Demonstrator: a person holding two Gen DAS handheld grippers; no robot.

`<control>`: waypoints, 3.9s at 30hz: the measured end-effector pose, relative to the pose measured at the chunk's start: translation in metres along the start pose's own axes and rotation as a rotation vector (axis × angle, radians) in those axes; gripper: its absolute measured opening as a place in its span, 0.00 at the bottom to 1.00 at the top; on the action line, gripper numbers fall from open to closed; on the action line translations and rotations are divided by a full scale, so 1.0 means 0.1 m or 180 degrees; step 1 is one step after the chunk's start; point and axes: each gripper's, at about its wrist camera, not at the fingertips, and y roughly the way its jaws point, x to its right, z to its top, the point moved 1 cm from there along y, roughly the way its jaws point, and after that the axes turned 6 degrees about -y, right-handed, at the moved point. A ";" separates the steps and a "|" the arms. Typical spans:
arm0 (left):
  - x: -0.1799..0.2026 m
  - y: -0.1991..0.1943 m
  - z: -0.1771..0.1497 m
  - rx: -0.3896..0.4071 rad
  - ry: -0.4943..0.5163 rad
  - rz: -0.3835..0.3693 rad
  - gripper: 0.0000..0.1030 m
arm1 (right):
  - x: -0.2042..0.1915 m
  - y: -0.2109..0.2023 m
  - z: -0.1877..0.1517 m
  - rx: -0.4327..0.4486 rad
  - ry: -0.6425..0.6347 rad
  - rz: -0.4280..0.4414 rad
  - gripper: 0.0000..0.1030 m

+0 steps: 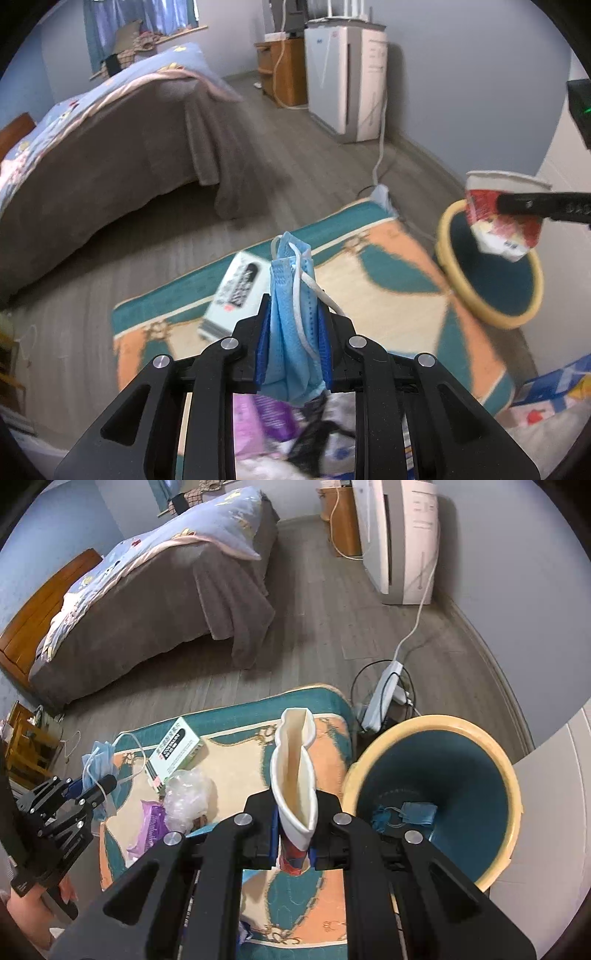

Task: Collect trash
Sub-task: 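Carry mask and cup over the bin and open both tools to drop them, then move both open tools back over the cushion toward the remaining trash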

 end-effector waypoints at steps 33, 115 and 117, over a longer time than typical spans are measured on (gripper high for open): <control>2.16 0.67 -0.09 -0.0352 0.0610 -0.0877 0.22 | 1.62 0.05 -0.47 -0.0268 0.1001 -0.0601 0.10; -1.45 0.18 -0.45 -0.0169 -0.0789 0.0500 0.94 | -1.30 1.55 -0.15 -0.0768 -0.0445 0.0010 0.94; -1.53 0.25 -0.45 -0.0212 -0.0815 0.0515 0.94 | -1.42 1.63 -0.15 -0.0808 -0.0565 0.0007 0.94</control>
